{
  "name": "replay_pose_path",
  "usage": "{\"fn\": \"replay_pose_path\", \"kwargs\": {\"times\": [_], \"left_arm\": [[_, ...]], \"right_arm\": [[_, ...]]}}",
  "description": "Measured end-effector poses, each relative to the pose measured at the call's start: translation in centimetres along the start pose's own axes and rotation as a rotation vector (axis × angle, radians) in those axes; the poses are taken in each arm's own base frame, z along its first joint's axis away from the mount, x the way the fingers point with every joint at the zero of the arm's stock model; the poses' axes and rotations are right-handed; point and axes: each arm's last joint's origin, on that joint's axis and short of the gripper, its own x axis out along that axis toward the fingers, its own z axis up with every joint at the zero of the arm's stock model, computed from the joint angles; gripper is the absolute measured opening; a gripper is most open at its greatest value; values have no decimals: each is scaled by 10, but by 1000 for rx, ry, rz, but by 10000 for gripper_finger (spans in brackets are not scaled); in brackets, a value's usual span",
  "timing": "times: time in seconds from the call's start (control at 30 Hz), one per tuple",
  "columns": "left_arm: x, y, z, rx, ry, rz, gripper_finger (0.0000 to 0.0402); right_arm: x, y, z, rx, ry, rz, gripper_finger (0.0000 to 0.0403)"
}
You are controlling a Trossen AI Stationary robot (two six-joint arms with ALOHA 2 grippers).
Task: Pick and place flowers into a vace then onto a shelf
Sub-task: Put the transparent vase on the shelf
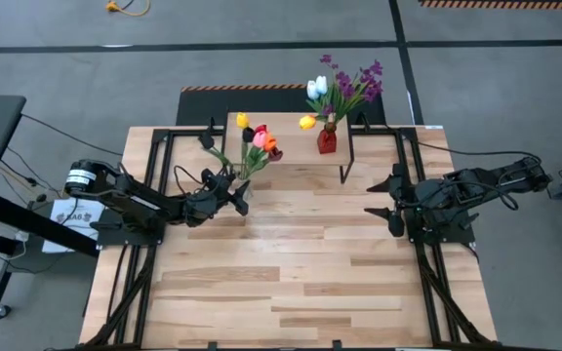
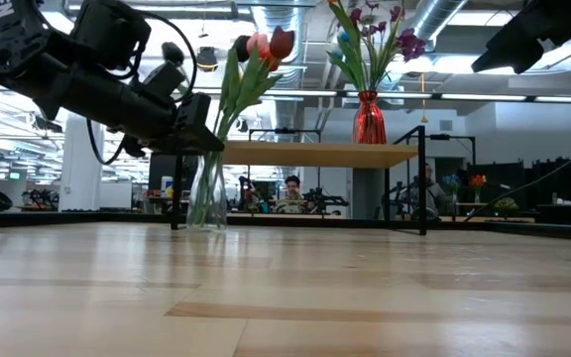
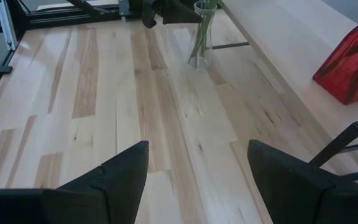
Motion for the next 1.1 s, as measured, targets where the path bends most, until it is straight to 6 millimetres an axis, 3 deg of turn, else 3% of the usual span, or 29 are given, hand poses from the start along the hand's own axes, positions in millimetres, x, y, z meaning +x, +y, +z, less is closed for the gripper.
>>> {"fn": "replay_pose_path", "kwargs": {"times": [1.1], "left_arm": [[-13,-13,6,-19,-71,-36,180]], "right_arm": [[0,0,0,1,0,1,268]]}}
